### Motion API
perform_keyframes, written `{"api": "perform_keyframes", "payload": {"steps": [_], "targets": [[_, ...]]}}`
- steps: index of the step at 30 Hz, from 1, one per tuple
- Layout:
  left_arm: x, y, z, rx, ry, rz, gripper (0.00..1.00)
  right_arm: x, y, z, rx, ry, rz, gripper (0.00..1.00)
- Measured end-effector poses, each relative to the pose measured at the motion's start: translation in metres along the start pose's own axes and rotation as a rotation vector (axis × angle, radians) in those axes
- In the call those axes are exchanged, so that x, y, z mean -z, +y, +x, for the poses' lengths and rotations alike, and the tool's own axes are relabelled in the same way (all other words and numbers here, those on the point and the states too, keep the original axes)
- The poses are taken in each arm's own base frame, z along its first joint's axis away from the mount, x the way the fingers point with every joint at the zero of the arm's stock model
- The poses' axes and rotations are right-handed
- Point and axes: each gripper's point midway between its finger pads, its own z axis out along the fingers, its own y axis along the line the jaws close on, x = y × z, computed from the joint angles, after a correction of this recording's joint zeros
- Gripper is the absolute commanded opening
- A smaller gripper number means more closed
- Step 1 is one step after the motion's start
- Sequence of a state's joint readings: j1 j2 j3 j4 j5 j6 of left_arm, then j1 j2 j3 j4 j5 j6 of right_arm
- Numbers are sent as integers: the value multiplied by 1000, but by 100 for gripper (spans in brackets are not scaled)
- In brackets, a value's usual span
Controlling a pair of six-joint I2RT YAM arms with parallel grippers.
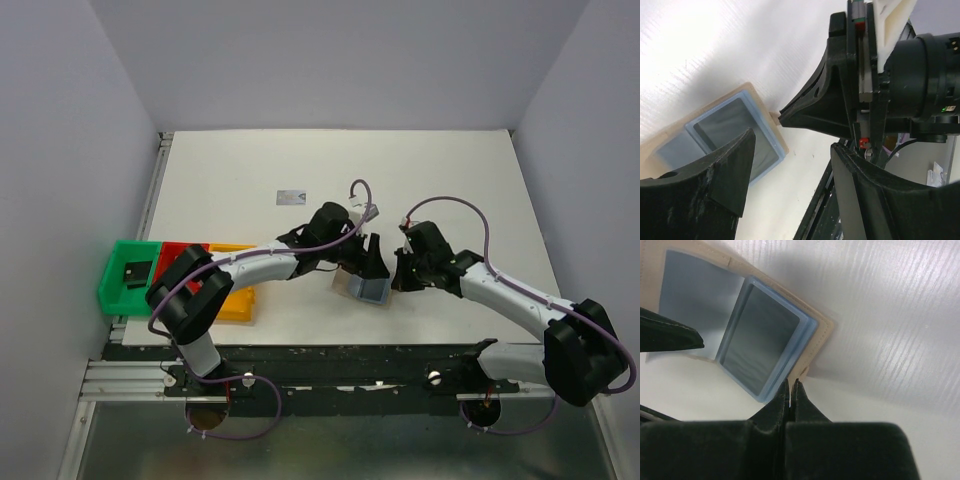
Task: Take the credit cards out of the card holder
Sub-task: Remove the credit card from the card holder.
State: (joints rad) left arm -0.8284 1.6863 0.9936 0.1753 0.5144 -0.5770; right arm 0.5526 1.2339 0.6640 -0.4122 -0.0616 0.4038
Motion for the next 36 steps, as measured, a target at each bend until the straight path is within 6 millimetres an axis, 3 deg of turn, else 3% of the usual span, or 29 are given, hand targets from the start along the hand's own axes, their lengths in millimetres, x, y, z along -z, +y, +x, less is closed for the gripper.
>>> {"api": "perform_keyframes", "payload": {"steps": [9, 24, 36], "targets": [[-1, 14, 14, 28, 40, -53, 73, 1, -5, 1, -21, -5, 11, 0], [-5, 36, 23, 55, 89, -163, 74, 17, 6, -13, -17, -94, -55, 0], [-11, 61, 46, 78, 181, -261, 75, 23, 12, -18, -12, -125, -88, 0]]}}
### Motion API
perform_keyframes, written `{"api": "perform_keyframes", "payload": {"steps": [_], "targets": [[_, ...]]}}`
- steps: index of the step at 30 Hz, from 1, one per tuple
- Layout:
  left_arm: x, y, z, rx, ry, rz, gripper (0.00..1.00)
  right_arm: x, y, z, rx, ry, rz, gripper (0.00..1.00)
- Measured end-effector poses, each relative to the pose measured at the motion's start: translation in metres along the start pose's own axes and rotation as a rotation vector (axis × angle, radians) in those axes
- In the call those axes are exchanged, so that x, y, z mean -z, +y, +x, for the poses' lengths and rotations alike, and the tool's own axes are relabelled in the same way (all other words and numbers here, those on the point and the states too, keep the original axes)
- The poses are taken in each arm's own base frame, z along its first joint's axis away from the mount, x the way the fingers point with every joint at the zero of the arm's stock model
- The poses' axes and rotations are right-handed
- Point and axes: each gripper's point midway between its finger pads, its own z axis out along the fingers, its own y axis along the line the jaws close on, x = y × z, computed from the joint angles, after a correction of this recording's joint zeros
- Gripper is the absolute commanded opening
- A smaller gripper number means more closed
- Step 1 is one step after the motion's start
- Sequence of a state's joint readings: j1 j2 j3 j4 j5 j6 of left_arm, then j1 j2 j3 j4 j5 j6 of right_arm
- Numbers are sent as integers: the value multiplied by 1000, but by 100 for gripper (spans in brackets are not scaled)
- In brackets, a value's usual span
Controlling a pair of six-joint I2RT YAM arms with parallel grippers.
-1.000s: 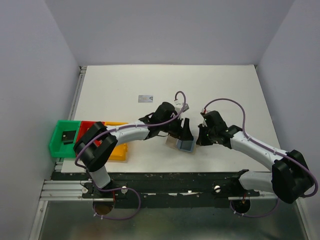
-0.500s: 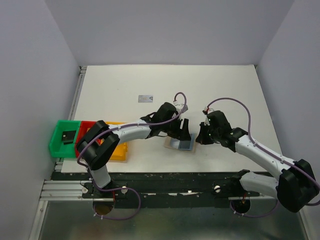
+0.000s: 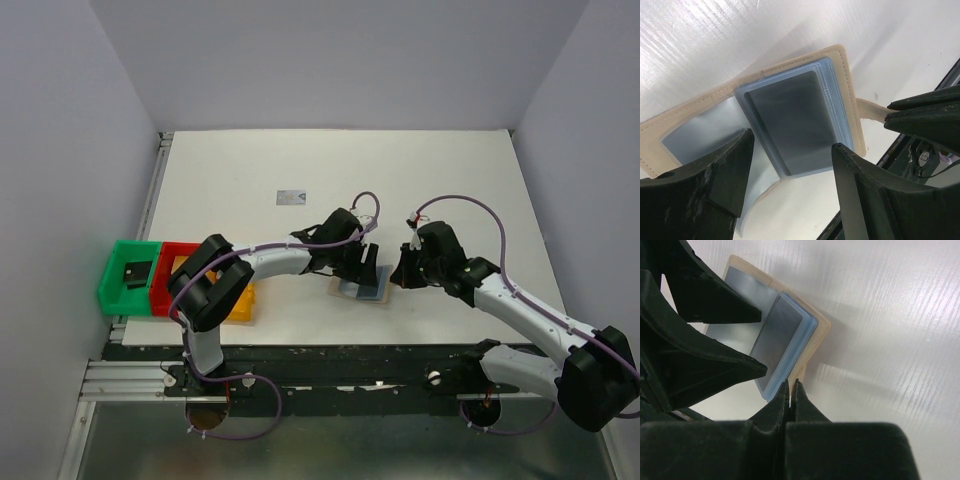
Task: Take the credit cards out of the card holder
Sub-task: Remove the credit card from the card holder.
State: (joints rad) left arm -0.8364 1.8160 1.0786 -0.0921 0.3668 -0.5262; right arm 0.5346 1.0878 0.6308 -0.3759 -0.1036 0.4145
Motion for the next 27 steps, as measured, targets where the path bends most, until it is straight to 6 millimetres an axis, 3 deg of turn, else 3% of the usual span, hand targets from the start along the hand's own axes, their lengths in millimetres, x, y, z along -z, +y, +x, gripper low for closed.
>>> {"api": "perform_keyframes", "payload": {"steps": [13, 27], "targets": [[-10, -10, -3, -51, 16, -9, 75, 0, 3, 1, 0, 5, -17, 0], [-12, -4, -1, -53, 15, -51, 73, 1, 3, 1, 1, 4, -18, 0]]}}
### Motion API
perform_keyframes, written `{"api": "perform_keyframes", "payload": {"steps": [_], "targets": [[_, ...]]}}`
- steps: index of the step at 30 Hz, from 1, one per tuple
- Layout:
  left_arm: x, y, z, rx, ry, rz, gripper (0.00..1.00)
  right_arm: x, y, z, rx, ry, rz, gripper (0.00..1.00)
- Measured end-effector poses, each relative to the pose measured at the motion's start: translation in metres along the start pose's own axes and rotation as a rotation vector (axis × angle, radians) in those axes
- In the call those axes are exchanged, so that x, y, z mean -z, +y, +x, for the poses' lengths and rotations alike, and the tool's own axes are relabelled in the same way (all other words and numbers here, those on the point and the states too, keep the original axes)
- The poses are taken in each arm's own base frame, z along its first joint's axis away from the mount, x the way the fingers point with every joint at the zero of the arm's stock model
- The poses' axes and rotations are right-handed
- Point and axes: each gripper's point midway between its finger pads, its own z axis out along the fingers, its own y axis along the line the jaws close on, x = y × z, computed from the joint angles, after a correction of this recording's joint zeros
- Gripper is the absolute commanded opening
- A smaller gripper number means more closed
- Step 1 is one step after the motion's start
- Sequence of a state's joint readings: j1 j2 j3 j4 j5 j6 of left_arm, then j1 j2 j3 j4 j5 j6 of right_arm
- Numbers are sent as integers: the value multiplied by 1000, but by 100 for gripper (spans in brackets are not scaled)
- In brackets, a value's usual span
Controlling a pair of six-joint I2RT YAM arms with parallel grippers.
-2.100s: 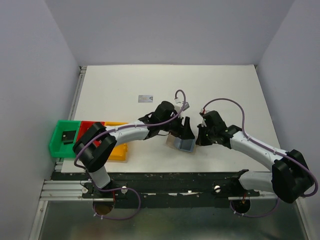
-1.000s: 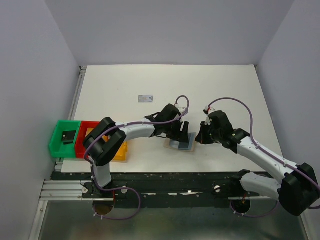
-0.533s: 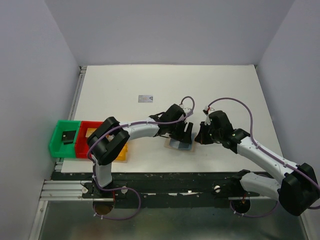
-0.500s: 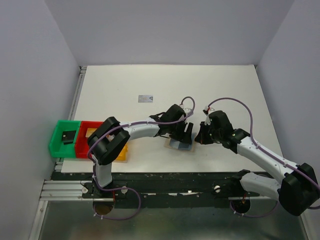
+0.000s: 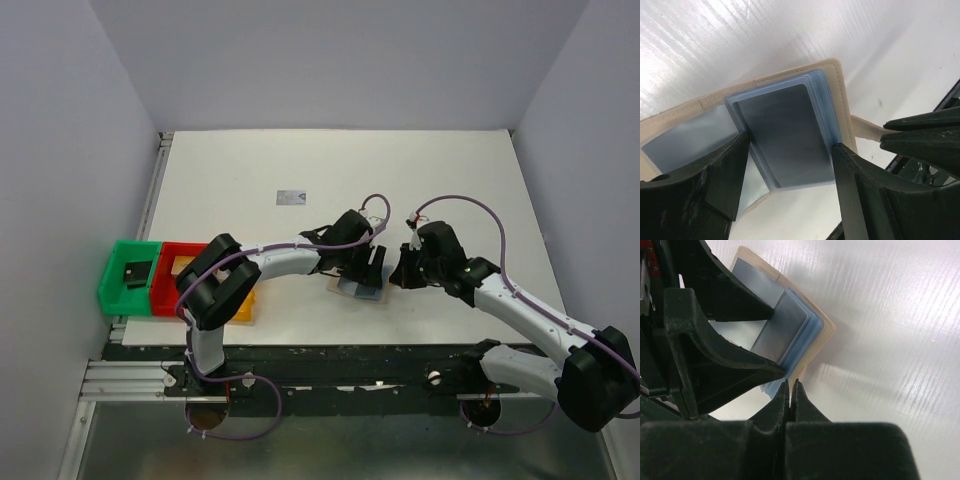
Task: Take the credit cards out of the card holder
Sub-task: Remove the credit card from the card holder.
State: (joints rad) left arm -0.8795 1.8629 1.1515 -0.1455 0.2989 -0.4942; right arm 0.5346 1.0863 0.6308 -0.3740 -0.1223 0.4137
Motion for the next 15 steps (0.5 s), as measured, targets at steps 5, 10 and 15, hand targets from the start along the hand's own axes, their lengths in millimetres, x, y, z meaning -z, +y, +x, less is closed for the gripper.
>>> {"api": "perform_keyframes", "payload": {"steps": [5, 10, 15], "targets": [[4, 9, -3, 8, -23, -57, 73, 0, -1, 1, 0, 1, 1, 0], [12, 21, 0, 15, -47, -133, 73, 0, -1, 2, 0, 0, 1, 0], [18, 27, -2, 26, -69, -177, 73, 0, -1, 2, 0, -3, 0, 0]]}}
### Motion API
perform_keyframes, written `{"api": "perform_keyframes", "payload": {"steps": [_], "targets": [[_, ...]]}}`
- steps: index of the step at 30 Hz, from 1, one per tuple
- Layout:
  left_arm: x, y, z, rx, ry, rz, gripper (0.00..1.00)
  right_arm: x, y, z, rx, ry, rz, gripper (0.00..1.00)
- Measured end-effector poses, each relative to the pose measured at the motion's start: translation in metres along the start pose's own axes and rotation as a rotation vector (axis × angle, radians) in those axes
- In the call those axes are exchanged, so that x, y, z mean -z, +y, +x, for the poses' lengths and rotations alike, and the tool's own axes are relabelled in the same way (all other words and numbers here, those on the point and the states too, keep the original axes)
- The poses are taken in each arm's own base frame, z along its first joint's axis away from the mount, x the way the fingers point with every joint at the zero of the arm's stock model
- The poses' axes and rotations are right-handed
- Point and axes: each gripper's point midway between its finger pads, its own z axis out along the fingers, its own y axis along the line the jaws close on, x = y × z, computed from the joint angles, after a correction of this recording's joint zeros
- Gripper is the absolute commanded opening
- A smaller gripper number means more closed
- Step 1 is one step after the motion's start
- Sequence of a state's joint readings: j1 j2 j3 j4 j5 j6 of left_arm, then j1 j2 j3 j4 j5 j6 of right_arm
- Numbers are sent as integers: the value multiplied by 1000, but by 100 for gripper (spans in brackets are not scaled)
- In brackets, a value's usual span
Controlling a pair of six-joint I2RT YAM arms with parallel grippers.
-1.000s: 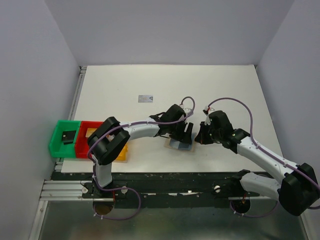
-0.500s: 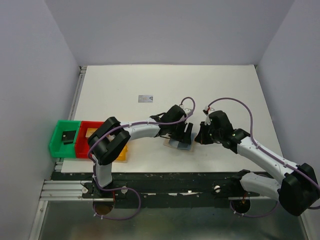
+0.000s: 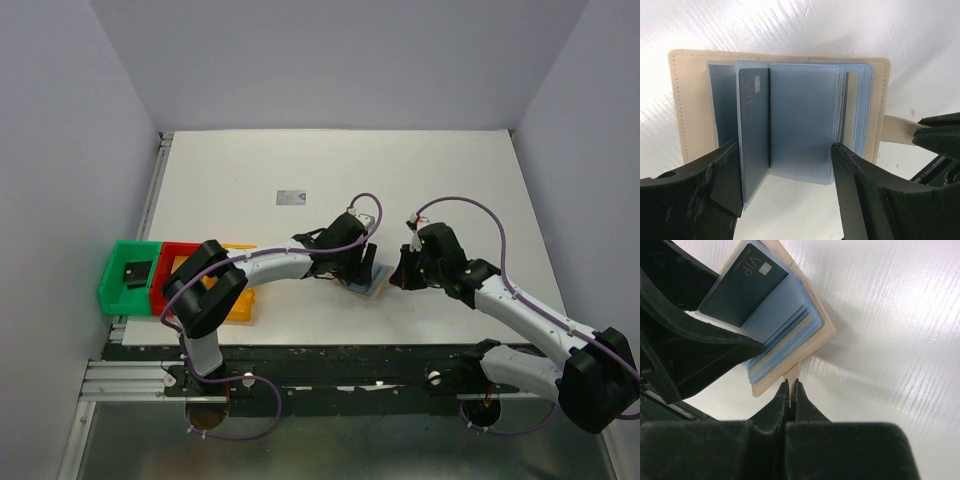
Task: Take the credit cards out of the card holder
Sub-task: Remove the credit card from the card holder.
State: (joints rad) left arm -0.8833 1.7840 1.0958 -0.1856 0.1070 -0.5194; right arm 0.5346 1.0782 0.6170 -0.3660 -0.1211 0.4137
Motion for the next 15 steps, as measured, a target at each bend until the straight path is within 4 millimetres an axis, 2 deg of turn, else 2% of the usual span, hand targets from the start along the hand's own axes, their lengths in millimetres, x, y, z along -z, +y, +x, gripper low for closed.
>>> {"api": "perform_keyframes", "payload": {"steps": [15], "targets": [[9, 6, -8, 4, -44, -50, 75, -1, -7, 4, -1, -3, 28, 0]]}}
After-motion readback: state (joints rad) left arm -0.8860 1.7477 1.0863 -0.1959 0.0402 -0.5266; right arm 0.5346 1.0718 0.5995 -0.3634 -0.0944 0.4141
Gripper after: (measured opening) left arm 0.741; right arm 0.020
